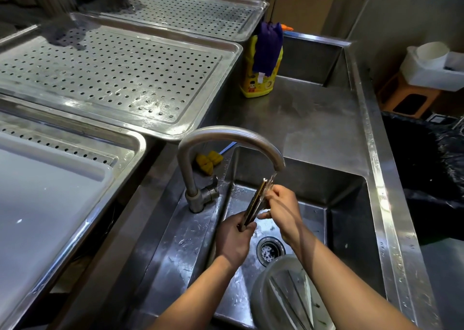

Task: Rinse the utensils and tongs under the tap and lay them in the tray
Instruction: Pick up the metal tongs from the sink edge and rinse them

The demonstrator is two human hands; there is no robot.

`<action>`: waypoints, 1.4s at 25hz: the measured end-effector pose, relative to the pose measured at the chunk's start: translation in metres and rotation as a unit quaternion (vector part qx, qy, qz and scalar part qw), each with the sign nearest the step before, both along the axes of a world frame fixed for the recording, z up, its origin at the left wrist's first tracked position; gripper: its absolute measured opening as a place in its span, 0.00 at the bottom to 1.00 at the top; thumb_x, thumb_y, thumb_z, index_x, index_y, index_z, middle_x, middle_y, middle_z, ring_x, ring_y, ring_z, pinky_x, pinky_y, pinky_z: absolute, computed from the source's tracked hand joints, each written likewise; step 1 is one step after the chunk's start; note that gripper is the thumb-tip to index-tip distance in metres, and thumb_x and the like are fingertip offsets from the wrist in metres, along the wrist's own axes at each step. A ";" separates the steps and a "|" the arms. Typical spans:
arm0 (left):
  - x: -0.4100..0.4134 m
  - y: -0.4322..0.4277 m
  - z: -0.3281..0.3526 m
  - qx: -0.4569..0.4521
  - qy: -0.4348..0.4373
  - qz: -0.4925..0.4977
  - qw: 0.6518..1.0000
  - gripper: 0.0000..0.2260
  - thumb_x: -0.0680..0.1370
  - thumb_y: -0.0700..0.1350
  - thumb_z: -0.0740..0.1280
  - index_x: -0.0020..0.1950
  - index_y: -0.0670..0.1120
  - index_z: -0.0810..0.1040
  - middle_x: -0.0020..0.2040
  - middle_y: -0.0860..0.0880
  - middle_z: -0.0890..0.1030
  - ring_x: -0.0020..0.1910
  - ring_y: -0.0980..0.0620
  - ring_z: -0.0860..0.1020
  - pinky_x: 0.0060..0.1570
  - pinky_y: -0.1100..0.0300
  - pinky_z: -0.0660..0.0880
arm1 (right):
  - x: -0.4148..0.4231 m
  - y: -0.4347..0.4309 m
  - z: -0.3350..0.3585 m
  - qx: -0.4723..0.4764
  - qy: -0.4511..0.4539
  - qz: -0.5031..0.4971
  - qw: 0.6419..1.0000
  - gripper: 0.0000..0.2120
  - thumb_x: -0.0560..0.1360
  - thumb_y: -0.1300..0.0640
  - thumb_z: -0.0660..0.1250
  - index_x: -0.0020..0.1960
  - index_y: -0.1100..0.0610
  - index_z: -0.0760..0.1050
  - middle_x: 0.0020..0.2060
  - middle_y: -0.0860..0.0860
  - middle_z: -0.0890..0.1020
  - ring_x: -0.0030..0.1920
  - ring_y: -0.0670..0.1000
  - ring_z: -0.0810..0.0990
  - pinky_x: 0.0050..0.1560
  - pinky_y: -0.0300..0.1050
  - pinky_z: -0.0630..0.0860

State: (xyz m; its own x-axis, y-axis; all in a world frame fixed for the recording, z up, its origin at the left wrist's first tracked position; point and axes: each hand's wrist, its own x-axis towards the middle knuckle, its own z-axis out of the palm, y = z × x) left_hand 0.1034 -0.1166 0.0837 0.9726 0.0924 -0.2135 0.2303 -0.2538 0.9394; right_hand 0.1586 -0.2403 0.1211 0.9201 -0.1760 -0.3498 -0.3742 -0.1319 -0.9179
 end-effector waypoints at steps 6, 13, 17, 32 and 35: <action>-0.003 -0.001 -0.001 -0.008 0.005 0.011 1.000 0.19 0.75 0.41 0.70 0.36 0.68 0.79 0.28 0.60 0.78 0.29 0.63 0.71 0.31 0.69 0.68 | 0.003 -0.001 0.000 0.023 -0.025 -0.021 0.999 0.09 0.81 0.58 0.63 0.46 0.58 0.79 0.32 0.51 0.80 0.30 0.49 0.80 0.28 0.42 0.78; -0.005 0.004 0.002 0.019 0.012 0.004 1.000 0.19 0.76 0.41 0.70 0.33 0.65 0.78 0.28 0.65 0.78 0.28 0.67 0.73 0.29 0.73 0.68 | 0.004 -0.004 -0.008 0.033 -0.041 -0.023 0.998 0.06 0.79 0.62 0.66 0.51 0.56 0.81 0.37 0.55 0.83 0.32 0.52 0.82 0.30 0.46 0.81; -0.007 0.005 0.000 0.006 0.027 0.014 1.000 0.14 0.75 0.41 0.71 0.32 0.53 0.75 0.27 0.55 0.74 0.27 0.61 0.70 0.29 0.71 0.66 | 0.004 -0.005 -0.015 -0.026 -0.054 -0.029 0.998 0.08 0.78 0.57 0.66 0.44 0.52 0.83 0.32 0.52 0.84 0.28 0.50 0.81 0.30 0.48 0.82; -0.010 0.016 0.007 -0.090 0.096 0.046 0.990 0.09 0.75 0.40 0.72 0.41 0.54 0.81 0.32 0.50 0.81 0.28 0.51 0.77 0.27 0.63 0.72 | -0.013 0.012 -0.020 0.166 -0.028 0.015 0.986 0.09 0.80 0.63 0.65 0.55 0.56 0.82 0.48 0.57 0.87 0.46 0.56 0.86 0.47 0.56 0.84; -0.008 0.014 0.010 -0.147 0.117 0.038 0.981 0.06 0.76 0.40 0.71 0.46 0.52 0.82 0.30 0.50 0.81 0.25 0.52 0.76 0.24 0.62 0.69 | -0.020 0.016 -0.020 0.188 -0.007 0.000 0.982 0.08 0.81 0.60 0.63 0.51 0.58 0.81 0.45 0.58 0.87 0.39 0.57 0.86 0.37 0.51 0.83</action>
